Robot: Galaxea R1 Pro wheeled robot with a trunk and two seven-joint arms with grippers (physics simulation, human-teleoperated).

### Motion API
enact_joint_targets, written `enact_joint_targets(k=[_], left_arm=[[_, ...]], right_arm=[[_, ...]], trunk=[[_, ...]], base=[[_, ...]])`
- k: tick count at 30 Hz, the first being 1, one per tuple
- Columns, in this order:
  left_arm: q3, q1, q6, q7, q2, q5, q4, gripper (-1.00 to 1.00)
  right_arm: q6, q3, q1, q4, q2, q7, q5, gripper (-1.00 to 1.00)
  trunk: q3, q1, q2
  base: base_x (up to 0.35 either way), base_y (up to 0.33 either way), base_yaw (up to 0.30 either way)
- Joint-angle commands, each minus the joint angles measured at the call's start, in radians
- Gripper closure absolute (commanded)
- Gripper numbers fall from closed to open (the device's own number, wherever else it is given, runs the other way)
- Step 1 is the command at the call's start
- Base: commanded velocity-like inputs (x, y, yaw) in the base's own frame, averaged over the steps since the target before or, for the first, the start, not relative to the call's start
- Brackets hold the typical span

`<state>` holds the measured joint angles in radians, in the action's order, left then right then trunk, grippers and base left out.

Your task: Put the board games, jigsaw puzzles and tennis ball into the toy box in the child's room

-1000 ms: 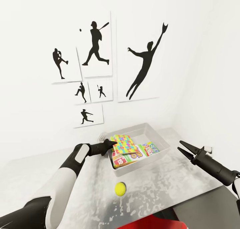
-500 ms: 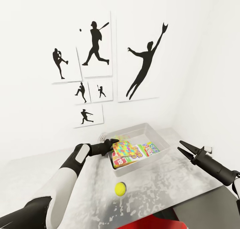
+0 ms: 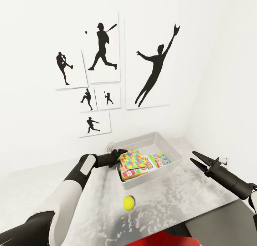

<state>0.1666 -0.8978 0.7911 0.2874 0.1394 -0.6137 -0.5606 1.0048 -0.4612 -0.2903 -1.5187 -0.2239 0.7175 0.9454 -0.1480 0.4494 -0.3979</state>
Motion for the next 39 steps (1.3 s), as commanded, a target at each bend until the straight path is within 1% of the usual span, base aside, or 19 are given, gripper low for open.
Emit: enact_joint_targets(k=[1, 5, 9, 11, 13, 17, 19, 23, 24, 25, 27, 29, 31, 32, 33, 34, 35, 38, 39], left_arm=[[0.009, -0.001, 0.018, 0.003, 0.000, 0.003, -0.002, -1.00], [0.011, -0.001, 0.071, 0.006, -0.005, 0.003, -0.009, -1.00], [0.011, -0.001, 0.119, 0.006, -0.008, 0.003, -0.039, -1.00], [0.010, 0.000, 0.157, 0.006, -0.009, 0.003, -0.063, -1.00], [0.011, 0.002, 0.189, 0.006, -0.011, 0.003, -0.108, -1.00], [0.010, 0.006, 0.234, 0.007, -0.028, -0.005, -0.179, -1.00], [0.010, 0.007, 0.243, 0.007, -0.039, -0.026, -0.192, -1.00], [0.007, 0.010, 0.250, 0.007, -0.064, -0.098, -0.200, -1.00], [0.007, 0.010, 0.250, 0.007, -0.069, -0.107, -0.200, -1.00], [0.006, 0.011, 0.251, 0.009, -0.083, -0.131, -0.203, -1.00], [0.005, 0.013, 0.252, 0.025, -0.099, -0.150, -0.207, -1.00], [0.002, 0.014, 0.256, 0.096, -0.145, -0.167, -0.232, -1.00], [-0.003, 0.017, 0.256, 0.192, -0.202, -0.174, -0.260, -1.00], [-0.004, 0.019, 0.256, 0.220, -0.216, -0.175, -0.265, -1.00], [-0.006, 0.030, 0.256, 0.307, -0.261, -0.176, -0.276, -1.00], [-0.007, 0.043, 0.256, 0.362, -0.293, -0.176, -0.280, -1.00], [-0.007, 0.050, 0.256, 0.388, -0.310, -0.176, -0.282, -1.00], [-0.008, 0.114, 0.256, 0.513, -0.420, -0.173, -0.286, -1.00], [-0.008, 0.127, 0.256, 0.530, -0.438, -0.172, -0.286, -1.00]], right_arm=[[0.005, -0.001, -0.001, 0.000, 0.000, 0.005, -0.004, -1.00], [0.005, -0.002, -0.001, 0.000, 0.000, 0.005, -0.004, -1.00], [0.005, -0.001, -0.001, 0.000, 0.000, 0.005, -0.004, -1.00], [0.005, -0.002, -0.001, 0.000, 0.000, 0.005, -0.004, -1.00], [0.005, -0.002, -0.001, 0.000, 0.000, 0.005, -0.004, -1.00], [0.005, -0.002, -0.001, 0.000, 0.000, 0.005, -0.004, -1.00], [0.005, -0.001, -0.001, 0.000, 0.000, 0.005, -0.004, -1.00], [0.005, -0.002, -0.001, 0.000, 0.000, 0.005, -0.004, -1.00], [0.005, -0.002, -0.001, 0.000, 0.000, 0.005, -0.004, -1.00], [0.005, -0.002, -0.001, 0.000, 0.000, 0.005, -0.004, -1.00], [0.005, -0.002, -0.001, 0.000, 0.000, 0.005, -0.004, -1.00], [0.005, -0.002, -0.001, 0.000, 0.000, 0.005, -0.004, -1.00], [0.005, -0.002, -0.001, 0.000, 0.000, 0.005, -0.005, -1.00], [0.005, -0.002, -0.001, 0.000, 0.000, 0.005, -0.005, -1.00], [0.005, -0.002, -0.001, 0.000, 0.000, 0.005, -0.005, -1.00], [0.005, -0.002, -0.001, 0.001, 0.000, 0.005, -0.005, -1.00], [0.005, -0.002, -0.001, 0.001, 0.000, 0.005, -0.005, -1.00], [0.004, -0.001, -0.001, 0.000, 0.000, 0.006, -0.004, -1.00], [0.004, -0.001, -0.001, 0.000, 0.000, 0.006, -0.004, -1.00]], trunk=[[-0.002, 0.001, -0.002], [-0.002, 0.001, -0.002], [-0.002, 0.001, -0.002], [-0.002, 0.001, -0.002], [-0.002, 0.001, -0.002], [-0.002, 0.001, -0.002], [-0.002, 0.001, -0.002], [-0.002, 0.001, -0.002], [-0.002, 0.001, -0.002], [-0.002, 0.001, -0.002], [-0.002, 0.001, -0.002], [-0.002, 0.001, -0.002], [-0.002, 0.001, -0.002], [-0.001, 0.001, -0.002], [0.000, 0.001, -0.002], [0.000, 0.001, -0.002], [0.001, 0.001, -0.002], [0.005, 0.001, -0.002], [0.006, 0.001, -0.002]], base=[[0.000, 0.000, 0.000], [0.000, 0.000, 0.000], [0.000, 0.000, 0.000], [0.000, 0.000, 0.000], [0.000, 0.000, 0.000], [0.000, 0.000, 0.000], [0.000, 0.000, 0.000], [0.000, 0.000, 0.000], [0.000, 0.000, 0.000], [0.000, 0.000, 0.000], [0.000, 0.000, 0.000], [0.000, 0.000, 0.000], [0.000, 0.000, -0.011], [0.000, 0.000, -0.044], [0.000, 0.000, -0.104], [0.000, 0.000, -0.130], [0.000, 0.000, -0.140], [0.000, 0.000, -0.161], [0.000, 0.000, -0.169]])
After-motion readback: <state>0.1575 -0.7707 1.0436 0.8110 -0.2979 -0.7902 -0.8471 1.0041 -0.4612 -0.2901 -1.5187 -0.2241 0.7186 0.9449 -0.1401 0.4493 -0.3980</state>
